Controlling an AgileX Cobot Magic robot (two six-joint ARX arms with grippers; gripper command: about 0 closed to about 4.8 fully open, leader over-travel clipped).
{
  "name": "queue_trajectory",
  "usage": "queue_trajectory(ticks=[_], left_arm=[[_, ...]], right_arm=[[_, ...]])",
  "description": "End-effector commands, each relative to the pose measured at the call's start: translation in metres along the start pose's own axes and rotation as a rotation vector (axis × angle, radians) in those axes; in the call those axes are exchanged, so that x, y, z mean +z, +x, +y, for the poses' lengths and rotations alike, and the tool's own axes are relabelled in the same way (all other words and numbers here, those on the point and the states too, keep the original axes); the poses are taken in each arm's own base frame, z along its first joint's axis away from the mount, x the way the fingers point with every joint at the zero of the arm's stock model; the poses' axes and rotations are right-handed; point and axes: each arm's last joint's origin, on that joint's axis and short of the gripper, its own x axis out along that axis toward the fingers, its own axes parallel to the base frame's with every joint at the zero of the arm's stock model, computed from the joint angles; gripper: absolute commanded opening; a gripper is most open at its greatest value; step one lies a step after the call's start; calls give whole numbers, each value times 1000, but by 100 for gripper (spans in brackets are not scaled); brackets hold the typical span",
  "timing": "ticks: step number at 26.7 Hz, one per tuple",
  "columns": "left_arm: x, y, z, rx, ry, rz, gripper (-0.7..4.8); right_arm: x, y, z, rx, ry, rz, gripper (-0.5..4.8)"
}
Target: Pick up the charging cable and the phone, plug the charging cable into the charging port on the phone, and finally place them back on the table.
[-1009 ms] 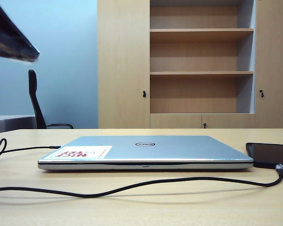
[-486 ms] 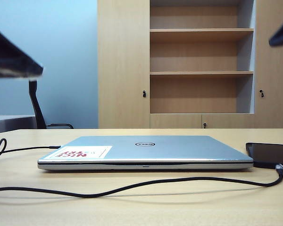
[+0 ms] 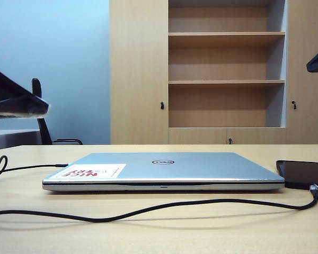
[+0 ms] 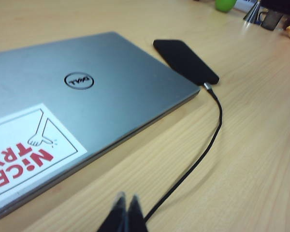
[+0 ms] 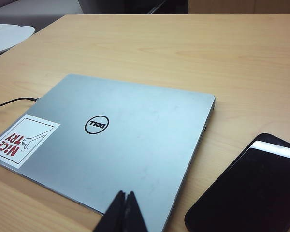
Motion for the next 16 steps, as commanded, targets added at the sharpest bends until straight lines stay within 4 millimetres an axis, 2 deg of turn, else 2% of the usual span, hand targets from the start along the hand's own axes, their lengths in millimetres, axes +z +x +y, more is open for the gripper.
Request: queue_trajectory(ticks=[1, 11, 14, 16], left_arm=[[2, 0, 0, -6, 11, -35, -5], [12, -8, 1, 12, 20, -160, -5], [16, -15, 11, 99, 7, -208, -6], [17, -26, 25, 245, -8, -247, -6]], right_arm=[[4, -1, 1, 3, -6, -24, -1], [4, -1, 1, 3, -6, -24, -1], [4, -1, 1, 3, -6, -24, -1], [4, -1, 1, 3, -6, -24, -1]])
